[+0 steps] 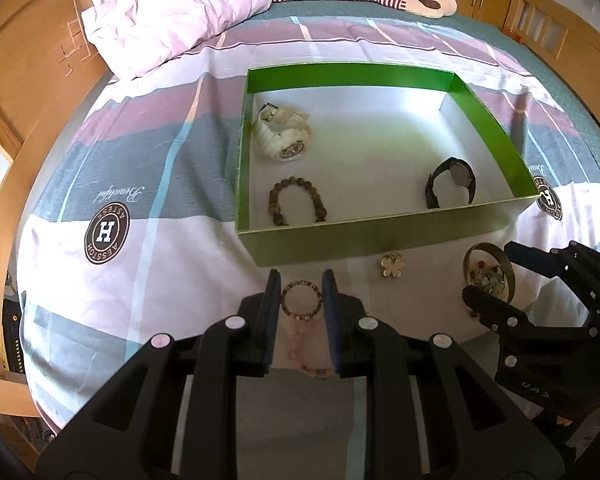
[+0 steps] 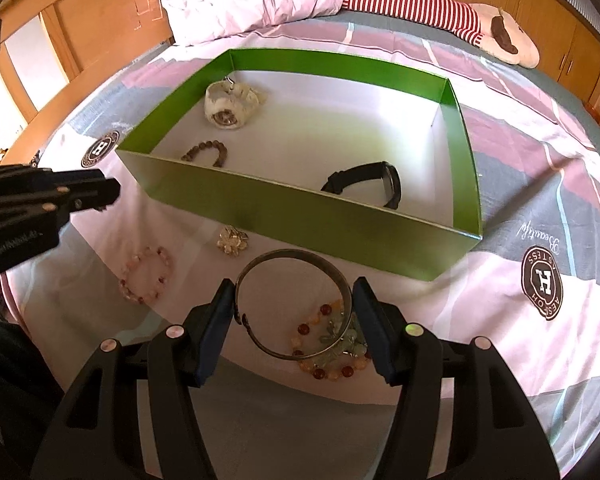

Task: Organize jewelry
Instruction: 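Lift and carry the ring and bangle with both tools over the box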

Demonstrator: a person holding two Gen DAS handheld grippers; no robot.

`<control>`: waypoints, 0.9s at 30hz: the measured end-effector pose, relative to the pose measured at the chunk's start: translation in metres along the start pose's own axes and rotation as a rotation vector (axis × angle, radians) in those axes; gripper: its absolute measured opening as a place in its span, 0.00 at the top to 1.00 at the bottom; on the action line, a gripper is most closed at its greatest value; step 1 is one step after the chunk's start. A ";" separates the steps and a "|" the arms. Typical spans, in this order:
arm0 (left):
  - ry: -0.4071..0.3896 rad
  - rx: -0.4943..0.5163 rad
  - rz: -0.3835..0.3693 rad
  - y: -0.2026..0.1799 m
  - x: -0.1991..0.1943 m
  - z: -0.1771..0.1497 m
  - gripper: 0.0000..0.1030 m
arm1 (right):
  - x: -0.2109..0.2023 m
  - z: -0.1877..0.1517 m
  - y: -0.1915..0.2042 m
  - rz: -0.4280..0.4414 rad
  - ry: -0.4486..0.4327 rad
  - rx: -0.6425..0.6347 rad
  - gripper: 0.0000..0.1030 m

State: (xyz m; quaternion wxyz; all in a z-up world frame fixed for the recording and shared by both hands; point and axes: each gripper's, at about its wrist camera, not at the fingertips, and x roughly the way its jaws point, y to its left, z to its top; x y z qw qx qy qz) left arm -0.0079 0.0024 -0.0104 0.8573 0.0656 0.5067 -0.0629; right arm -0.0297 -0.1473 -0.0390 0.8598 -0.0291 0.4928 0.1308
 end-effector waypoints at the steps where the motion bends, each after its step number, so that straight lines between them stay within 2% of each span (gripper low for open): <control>1: -0.001 0.001 0.000 -0.001 0.000 0.000 0.80 | -0.001 0.000 0.000 0.001 -0.003 0.001 0.41; 27: -0.085 -0.055 -0.053 -0.001 -0.019 0.017 0.80 | -0.013 0.004 0.000 0.013 -0.054 0.009 0.41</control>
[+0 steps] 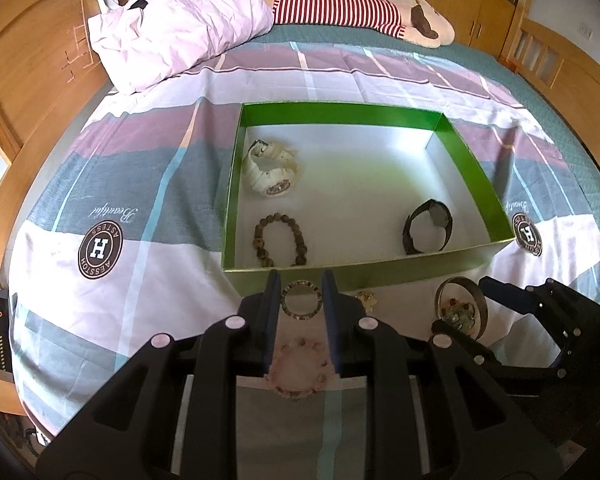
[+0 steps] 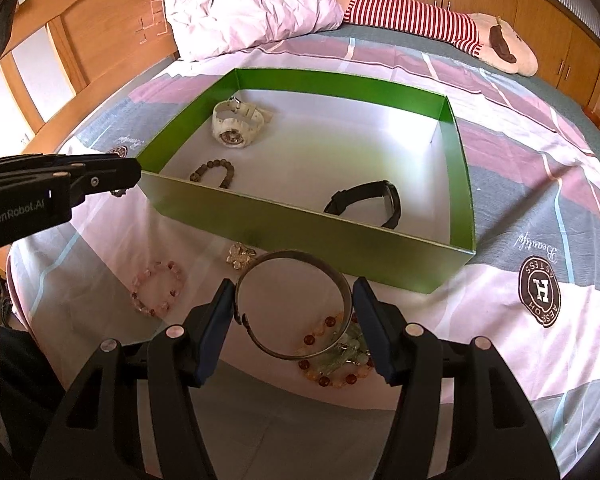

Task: Organize jewelry
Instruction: 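Lift and carry the ring and bangle with both tools over the box, then open both tools to drop the ring and bangle into the box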

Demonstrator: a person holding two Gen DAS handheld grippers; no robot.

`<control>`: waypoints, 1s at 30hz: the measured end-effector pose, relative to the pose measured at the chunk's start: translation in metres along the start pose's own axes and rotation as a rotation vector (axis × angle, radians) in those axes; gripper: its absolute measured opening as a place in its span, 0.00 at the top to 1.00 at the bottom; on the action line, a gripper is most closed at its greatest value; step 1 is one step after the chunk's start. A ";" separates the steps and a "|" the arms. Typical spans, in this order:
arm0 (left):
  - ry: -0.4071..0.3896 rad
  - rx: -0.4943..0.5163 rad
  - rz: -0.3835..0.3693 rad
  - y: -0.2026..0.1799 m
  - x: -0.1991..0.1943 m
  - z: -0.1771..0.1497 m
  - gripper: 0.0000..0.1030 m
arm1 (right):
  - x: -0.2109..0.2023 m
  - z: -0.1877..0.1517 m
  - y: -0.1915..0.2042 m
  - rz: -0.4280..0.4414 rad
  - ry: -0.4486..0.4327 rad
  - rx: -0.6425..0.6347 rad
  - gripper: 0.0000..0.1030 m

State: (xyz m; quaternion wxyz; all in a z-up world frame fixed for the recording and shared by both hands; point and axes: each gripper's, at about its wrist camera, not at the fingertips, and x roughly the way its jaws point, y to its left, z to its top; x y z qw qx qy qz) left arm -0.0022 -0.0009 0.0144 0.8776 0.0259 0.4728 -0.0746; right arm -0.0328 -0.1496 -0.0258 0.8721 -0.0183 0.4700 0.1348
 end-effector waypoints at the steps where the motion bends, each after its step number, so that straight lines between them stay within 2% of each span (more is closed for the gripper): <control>1: -0.005 -0.002 -0.002 0.000 -0.001 0.001 0.80 | -0.002 0.001 -0.001 0.003 -0.006 0.005 0.41; 8: -0.088 -0.026 -0.014 0.009 -0.017 0.012 0.80 | -0.030 0.017 -0.013 0.015 -0.096 0.056 0.41; 13: -0.098 -0.071 -0.037 0.023 -0.019 0.028 0.80 | -0.047 0.032 -0.029 0.009 -0.175 0.128 0.41; 15: -0.094 -0.081 -0.070 0.026 -0.016 0.036 0.80 | -0.047 0.038 -0.036 0.013 -0.193 0.167 0.41; 19: -0.059 -0.108 -0.150 0.027 0.001 0.047 0.80 | -0.029 0.049 -0.045 -0.008 -0.174 0.193 0.41; 23: -0.007 -0.129 -0.142 0.025 0.026 0.051 0.80 | 0.001 0.052 -0.053 -0.036 -0.116 0.223 0.41; 30: 0.093 -0.154 -0.194 0.015 0.065 0.049 0.79 | 0.032 0.057 -0.062 -0.027 -0.044 0.253 0.41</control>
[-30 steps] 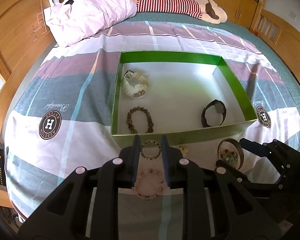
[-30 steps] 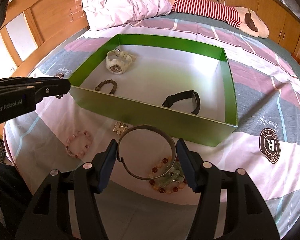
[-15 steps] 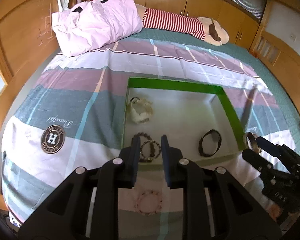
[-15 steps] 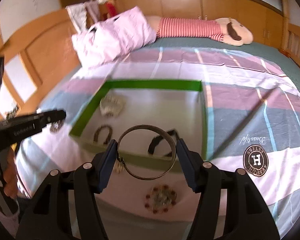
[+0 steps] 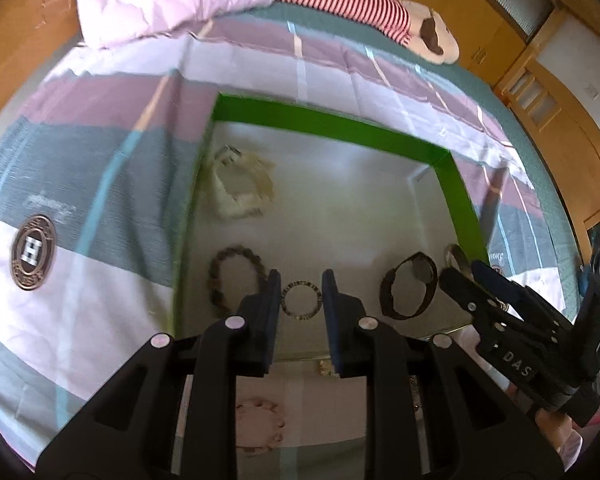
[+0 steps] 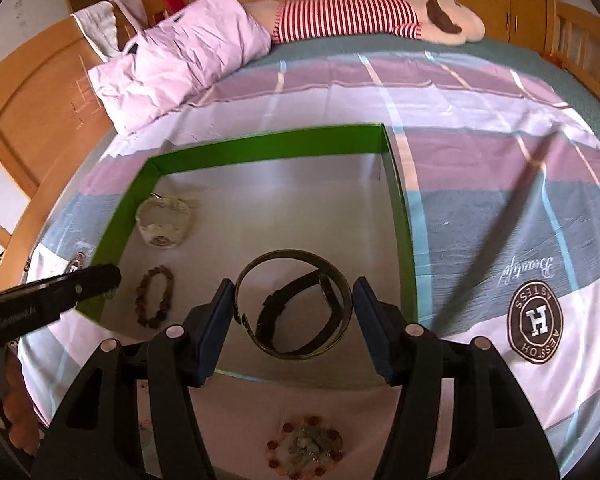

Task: Organize jewelry
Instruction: 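Open both tools to drop the ring and bangle into the box, then reach the right tool toward the beaded bracelet with the green charm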

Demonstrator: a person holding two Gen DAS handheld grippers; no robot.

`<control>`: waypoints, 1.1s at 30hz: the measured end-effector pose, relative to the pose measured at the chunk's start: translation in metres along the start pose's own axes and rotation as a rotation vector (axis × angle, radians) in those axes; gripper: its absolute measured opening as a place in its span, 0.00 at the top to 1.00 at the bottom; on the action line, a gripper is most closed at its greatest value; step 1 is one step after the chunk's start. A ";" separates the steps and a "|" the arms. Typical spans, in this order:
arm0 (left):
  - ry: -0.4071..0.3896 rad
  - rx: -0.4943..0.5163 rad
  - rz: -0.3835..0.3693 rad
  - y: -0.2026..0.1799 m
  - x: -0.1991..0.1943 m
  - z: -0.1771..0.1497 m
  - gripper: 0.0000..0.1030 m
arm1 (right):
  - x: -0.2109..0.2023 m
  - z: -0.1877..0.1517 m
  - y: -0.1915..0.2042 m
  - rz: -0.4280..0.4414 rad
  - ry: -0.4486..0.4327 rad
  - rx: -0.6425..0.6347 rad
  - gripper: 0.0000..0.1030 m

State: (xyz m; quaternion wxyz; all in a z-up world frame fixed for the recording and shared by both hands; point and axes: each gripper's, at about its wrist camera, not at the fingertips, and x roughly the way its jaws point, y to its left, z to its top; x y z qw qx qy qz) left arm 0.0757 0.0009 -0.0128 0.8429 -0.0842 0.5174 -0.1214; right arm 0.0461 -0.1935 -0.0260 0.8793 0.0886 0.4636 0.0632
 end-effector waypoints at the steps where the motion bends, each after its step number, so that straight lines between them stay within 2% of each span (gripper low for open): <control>1: 0.003 0.004 0.003 -0.001 0.003 0.000 0.76 | 0.000 -0.001 0.001 0.004 0.006 -0.003 0.41; 3: 0.000 0.002 0.011 -0.004 0.004 -0.001 0.65 | -0.008 0.000 0.001 0.030 -0.006 -0.006 0.40; 6: -0.018 0.009 -0.022 -0.008 -0.007 -0.005 0.62 | -0.036 -0.002 0.002 0.080 -0.038 -0.016 0.34; 8: -0.035 0.026 -0.044 -0.010 -0.019 -0.009 0.59 | -0.053 -0.009 0.003 0.101 -0.009 -0.053 0.34; 10: -0.042 0.048 -0.059 -0.013 -0.029 -0.014 0.52 | -0.062 -0.020 0.007 0.081 0.032 -0.116 0.34; 12: -0.036 0.086 -0.070 -0.015 -0.040 -0.024 0.48 | -0.063 -0.036 0.009 0.005 0.049 -0.189 0.34; 14: -0.026 0.143 -0.077 -0.020 -0.048 -0.040 0.45 | -0.051 -0.049 0.006 -0.033 0.094 -0.220 0.50; 16: -0.014 0.186 -0.061 -0.026 -0.047 -0.048 0.44 | -0.034 -0.062 0.001 -0.037 0.167 -0.226 0.59; 18: 0.009 0.216 -0.023 -0.030 -0.037 -0.052 0.44 | -0.021 -0.071 -0.002 -0.054 0.219 -0.229 0.59; 22: 0.082 0.190 0.028 -0.025 -0.016 -0.053 0.40 | -0.006 -0.084 0.003 -0.050 0.274 -0.253 0.58; 25: 0.114 0.171 0.052 -0.022 -0.007 -0.054 0.37 | 0.002 -0.091 0.012 -0.043 0.286 -0.281 0.58; 28: 0.138 0.152 0.071 -0.016 0.000 -0.055 0.35 | -0.002 -0.094 0.024 -0.032 0.250 -0.331 0.81; 29: 0.142 0.145 0.076 -0.014 0.000 -0.054 0.35 | -0.007 -0.094 0.027 0.004 0.239 -0.336 0.86; 31: 0.148 0.133 0.083 -0.010 0.001 -0.054 0.33 | -0.017 -0.091 0.030 0.081 0.213 -0.318 0.87; 33: 0.154 0.119 0.096 -0.004 0.002 -0.054 0.31 | -0.032 -0.083 0.032 0.149 0.152 -0.297 0.87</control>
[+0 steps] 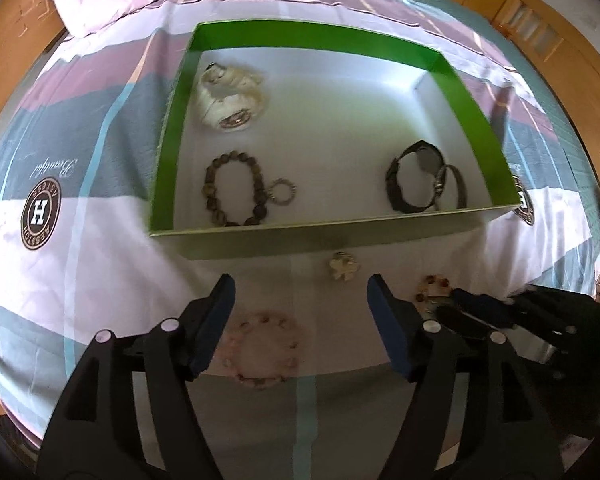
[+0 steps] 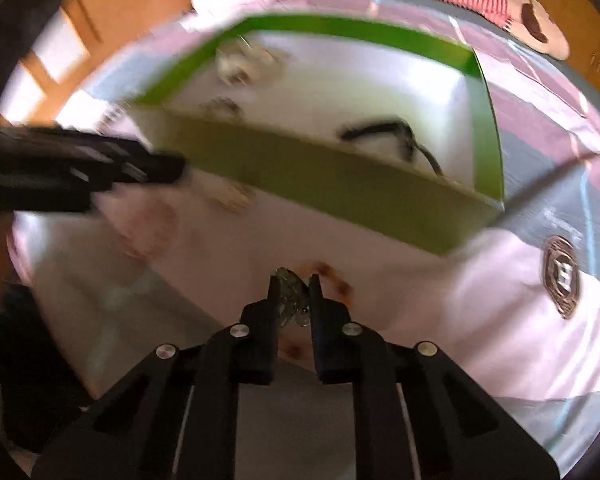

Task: Organize jewelry
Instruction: 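Reach the right tool toward the beaded bracelet with the green charm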

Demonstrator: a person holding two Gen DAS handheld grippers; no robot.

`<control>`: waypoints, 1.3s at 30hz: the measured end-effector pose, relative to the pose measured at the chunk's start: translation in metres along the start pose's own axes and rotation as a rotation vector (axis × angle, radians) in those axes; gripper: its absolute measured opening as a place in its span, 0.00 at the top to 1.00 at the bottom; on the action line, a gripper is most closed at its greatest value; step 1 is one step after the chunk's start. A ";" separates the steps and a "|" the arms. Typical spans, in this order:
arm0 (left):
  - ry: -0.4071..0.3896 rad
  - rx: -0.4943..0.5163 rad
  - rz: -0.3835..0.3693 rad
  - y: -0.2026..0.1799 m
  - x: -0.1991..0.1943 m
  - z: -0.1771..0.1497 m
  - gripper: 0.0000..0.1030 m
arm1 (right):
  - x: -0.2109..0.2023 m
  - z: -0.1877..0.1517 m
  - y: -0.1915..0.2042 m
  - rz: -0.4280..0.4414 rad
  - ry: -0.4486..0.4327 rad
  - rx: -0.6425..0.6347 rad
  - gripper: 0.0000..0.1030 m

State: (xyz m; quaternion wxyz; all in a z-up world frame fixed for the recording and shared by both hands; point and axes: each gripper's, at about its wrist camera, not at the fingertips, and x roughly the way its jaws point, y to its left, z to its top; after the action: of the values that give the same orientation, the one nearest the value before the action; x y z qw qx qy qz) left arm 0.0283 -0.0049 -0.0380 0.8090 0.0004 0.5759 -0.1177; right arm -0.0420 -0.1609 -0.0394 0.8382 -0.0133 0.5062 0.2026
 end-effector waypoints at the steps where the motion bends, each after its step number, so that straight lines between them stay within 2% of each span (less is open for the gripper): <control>1: 0.003 -0.005 0.003 0.002 0.001 0.000 0.31 | -0.008 0.003 -0.001 0.007 -0.033 0.009 0.87; 2: 0.010 -0.012 0.005 0.005 0.002 0.000 0.31 | -0.018 0.007 -0.006 0.003 -0.073 0.032 0.87; 5: 0.020 -0.011 0.014 0.006 0.004 -0.001 0.30 | -0.032 0.012 -0.023 -0.013 -0.121 0.108 0.87; 8: 0.029 -0.010 0.024 0.007 0.006 -0.001 0.27 | -0.029 0.016 -0.037 -0.046 -0.101 0.151 0.87; 14: 0.036 -0.039 0.014 0.017 0.006 0.002 0.27 | -0.008 0.006 -0.052 -0.121 0.006 0.227 0.87; 20: 0.046 -0.077 0.006 0.030 0.006 0.003 0.24 | -0.017 0.001 -0.063 -0.062 -0.017 0.276 0.85; 23: 0.052 -0.104 -0.001 0.035 0.006 0.004 0.24 | -0.021 0.001 -0.067 -0.074 -0.031 0.301 0.76; 36: 0.072 -0.044 0.011 0.004 0.020 0.007 0.21 | -0.007 0.000 -0.071 -0.159 0.023 0.305 0.76; 39: 0.076 -0.032 0.011 -0.005 0.026 0.008 0.19 | -0.007 0.001 -0.073 -0.192 0.019 0.313 0.60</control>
State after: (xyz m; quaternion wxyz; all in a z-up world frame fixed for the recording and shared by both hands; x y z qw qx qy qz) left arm 0.0431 -0.0153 -0.0585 0.7871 -0.0049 0.6080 -0.1040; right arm -0.0184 -0.2300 -0.0468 0.8407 0.0672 0.5358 0.0403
